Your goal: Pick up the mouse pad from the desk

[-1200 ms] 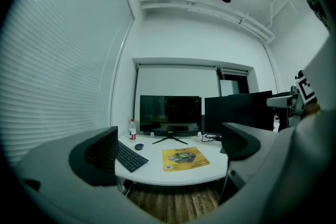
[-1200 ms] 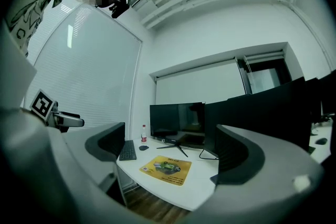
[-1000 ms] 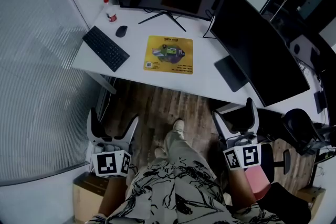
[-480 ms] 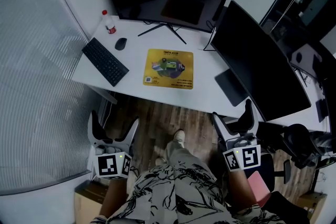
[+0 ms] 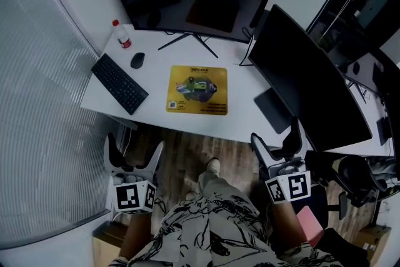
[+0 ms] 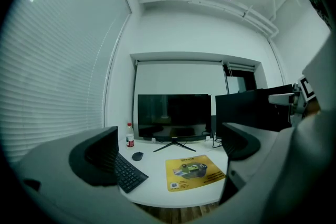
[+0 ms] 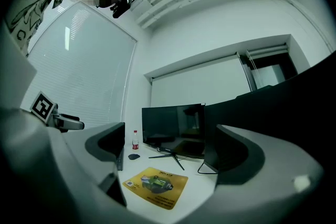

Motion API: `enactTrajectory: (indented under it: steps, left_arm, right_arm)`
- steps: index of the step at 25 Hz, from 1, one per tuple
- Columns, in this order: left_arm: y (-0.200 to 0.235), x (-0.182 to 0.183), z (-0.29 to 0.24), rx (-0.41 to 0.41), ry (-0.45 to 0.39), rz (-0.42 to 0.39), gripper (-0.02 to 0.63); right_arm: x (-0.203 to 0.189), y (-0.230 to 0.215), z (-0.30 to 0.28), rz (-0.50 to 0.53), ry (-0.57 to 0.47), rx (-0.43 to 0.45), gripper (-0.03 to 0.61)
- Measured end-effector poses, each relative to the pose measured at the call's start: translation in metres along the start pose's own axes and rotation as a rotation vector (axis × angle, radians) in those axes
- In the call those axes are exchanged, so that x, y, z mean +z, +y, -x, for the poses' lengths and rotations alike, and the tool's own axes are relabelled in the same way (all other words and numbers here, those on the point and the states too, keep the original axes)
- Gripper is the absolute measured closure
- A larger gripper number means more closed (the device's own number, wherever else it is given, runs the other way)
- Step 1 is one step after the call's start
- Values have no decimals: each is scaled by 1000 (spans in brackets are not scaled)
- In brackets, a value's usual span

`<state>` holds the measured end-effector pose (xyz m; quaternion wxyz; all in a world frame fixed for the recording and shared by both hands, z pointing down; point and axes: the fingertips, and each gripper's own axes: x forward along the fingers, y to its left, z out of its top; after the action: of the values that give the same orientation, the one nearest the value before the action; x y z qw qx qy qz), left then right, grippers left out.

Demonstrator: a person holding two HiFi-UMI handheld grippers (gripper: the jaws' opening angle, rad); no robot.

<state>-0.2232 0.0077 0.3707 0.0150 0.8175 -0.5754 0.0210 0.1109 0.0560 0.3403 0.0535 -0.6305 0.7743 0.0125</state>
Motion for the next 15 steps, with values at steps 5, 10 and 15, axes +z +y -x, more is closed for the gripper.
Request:
enactTrajectory:
  steps: [5,10,15]
  left_arm:
    - [-5,1,-29,-20,10,1,12]
    - [-4,3,-54,-26,15,-4,12]
    - [2,4,-75,-6,24,-1,12]
  right_arm:
    - [-4,-14,-17,-5,12,-13,48]
    - [-7,-26,-39,-10,18,-16,48]
    - [-6,-36,-66,-9,18,-1,48]
